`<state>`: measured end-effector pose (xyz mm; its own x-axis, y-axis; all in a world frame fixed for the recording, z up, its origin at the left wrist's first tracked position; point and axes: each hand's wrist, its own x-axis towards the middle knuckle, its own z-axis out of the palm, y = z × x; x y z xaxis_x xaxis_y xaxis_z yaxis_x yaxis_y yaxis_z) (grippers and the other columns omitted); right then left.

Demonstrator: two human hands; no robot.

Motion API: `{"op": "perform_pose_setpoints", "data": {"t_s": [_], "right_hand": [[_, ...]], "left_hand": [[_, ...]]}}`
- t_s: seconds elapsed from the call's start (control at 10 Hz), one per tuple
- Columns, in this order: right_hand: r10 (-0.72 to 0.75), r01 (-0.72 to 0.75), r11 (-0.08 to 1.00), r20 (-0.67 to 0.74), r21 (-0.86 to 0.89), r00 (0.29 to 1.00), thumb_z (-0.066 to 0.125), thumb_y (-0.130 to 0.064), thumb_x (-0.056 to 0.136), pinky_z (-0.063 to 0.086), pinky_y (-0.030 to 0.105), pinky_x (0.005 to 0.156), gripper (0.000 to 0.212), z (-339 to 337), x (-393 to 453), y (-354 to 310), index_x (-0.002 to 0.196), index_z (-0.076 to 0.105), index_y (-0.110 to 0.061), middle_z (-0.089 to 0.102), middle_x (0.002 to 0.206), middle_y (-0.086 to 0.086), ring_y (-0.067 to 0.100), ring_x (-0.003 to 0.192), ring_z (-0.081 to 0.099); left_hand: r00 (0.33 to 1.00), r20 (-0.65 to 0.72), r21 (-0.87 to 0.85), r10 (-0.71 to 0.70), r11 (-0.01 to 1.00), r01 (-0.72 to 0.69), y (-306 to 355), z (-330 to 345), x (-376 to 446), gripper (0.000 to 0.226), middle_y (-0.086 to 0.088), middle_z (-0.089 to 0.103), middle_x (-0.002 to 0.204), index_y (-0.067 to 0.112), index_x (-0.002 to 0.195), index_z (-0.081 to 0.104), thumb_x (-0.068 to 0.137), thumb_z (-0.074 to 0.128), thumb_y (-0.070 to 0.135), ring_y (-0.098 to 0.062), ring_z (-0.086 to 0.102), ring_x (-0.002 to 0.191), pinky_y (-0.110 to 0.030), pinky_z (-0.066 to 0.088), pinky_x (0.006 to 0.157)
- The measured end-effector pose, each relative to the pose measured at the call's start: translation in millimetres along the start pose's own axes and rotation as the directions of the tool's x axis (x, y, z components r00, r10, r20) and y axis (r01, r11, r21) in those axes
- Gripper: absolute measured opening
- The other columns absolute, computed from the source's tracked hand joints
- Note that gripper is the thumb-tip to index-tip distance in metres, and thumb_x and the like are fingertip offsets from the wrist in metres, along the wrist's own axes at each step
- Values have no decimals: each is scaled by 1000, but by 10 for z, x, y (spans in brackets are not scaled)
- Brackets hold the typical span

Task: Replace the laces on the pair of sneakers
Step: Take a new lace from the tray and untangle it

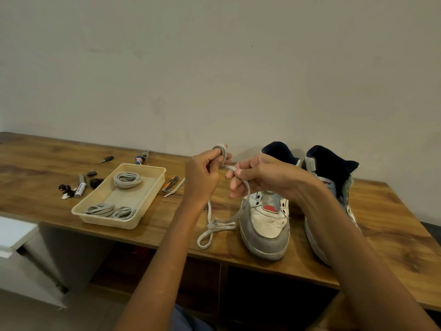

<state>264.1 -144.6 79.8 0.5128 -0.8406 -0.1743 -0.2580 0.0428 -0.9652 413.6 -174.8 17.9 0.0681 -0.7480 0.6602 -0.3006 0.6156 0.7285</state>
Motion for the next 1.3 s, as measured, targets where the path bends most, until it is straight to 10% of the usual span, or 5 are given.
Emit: {"op": "perform_pose_setpoints", "data": {"t_s": [0.6, 1.0, 1.1, 1.2, 1.3], "right_hand": [[-25, 138, 894, -262, 426, 965, 39, -16, 100, 56, 25, 63, 26, -195, -56, -66, 82, 57, -10, 57, 58, -5, 10, 54, 60], [-93, 552, 479, -585, 683, 805, 53, -35, 92, 40, 18, 51, 35, -649, -352, -138, 62, 49, -16, 34, 41, -10, 4, 38, 33], [-102, 495, 773, -692, 398, 715, 54, -33, 94, 48, 23, 63, 27, -703, -343, -75, 77, 57, -12, 50, 53, -6, 10, 53, 50], [-298, -288, 789, -747, -543, 594, 59, -31, 91, 45, 38, 91, 42, -530, -130, 84, 126, 53, -8, 63, 113, 9, 27, 108, 57], [-465, -25, 674, -450, -738, 762, 61, -17, 89, 36, 29, 98, 58, -170, 92, 108, 142, 36, -11, 52, 134, 8, 22, 125, 46]], "left_hand": [[867, 473, -111, -156, 966, 235, 121, 101, -83, 13, 4, 67, 67, 6, 89, 71, 90, 58, 8, -4, 63, 62, -17, 50, 63], [773, 512, -670, -376, 389, 633, 85, -409, 83, 44, 3, 61, 62, 5, 79, 76, 47, 89, 33, -2, 58, 51, -18, 55, 57], [750, 515, -633, -414, 406, 659, 96, -360, 80, 23, 3, 60, 61, 5, 76, 76, 71, 66, 26, -2, 56, 50, -18, 55, 56], [739, 541, -598, -402, 435, 674, 133, -309, 78, 23, 2, 59, 62, 5, 77, 76, 70, 65, 25, -2, 56, 50, -18, 55, 56], [720, 593, -570, -361, 443, 692, 129, -295, 77, 43, 2, 61, 63, 3, 82, 75, 51, 86, 32, -3, 57, 51, -19, 55, 57]]}}
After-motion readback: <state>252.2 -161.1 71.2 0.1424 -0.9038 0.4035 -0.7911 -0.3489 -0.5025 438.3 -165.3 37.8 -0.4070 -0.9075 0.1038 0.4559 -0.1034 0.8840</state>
